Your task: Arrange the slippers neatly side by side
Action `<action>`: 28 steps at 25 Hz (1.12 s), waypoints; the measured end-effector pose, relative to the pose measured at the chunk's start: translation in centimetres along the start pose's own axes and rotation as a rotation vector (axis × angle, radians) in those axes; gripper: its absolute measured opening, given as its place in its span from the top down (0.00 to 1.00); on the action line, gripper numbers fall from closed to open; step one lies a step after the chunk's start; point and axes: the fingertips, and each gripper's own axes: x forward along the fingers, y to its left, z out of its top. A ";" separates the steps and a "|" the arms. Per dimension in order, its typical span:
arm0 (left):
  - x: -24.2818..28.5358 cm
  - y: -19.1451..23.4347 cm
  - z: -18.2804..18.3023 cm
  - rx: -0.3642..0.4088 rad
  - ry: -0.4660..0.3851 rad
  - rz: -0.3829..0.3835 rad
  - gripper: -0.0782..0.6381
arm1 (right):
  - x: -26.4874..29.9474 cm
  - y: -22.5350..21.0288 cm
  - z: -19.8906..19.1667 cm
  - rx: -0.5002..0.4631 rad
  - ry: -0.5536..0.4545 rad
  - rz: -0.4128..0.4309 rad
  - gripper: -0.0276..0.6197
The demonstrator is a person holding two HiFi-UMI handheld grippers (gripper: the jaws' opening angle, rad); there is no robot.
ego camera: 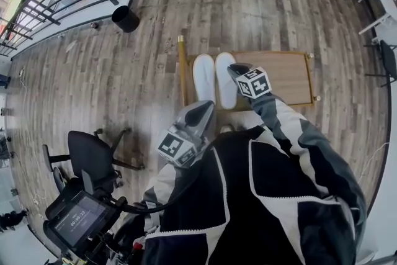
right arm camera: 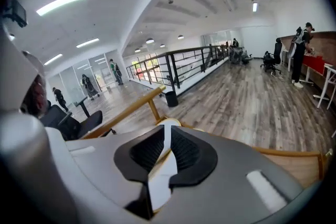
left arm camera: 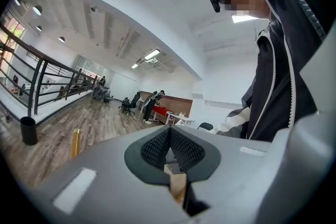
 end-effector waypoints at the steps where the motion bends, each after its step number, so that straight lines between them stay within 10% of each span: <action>1: 0.0 0.1 0.1 0.001 -0.003 0.001 0.87 | -1.3 1.0 1.3 -0.006 -0.051 0.026 0.89; 10: 0.9 -0.4 1.0 0.019 -0.023 -0.022 0.87 | -14.4 10.3 8.1 -0.273 -0.414 0.150 0.95; 28: 1.9 -1.3 0.9 0.025 -0.009 -0.075 0.87 | -17.5 10.9 5.0 -0.230 -0.425 0.097 0.96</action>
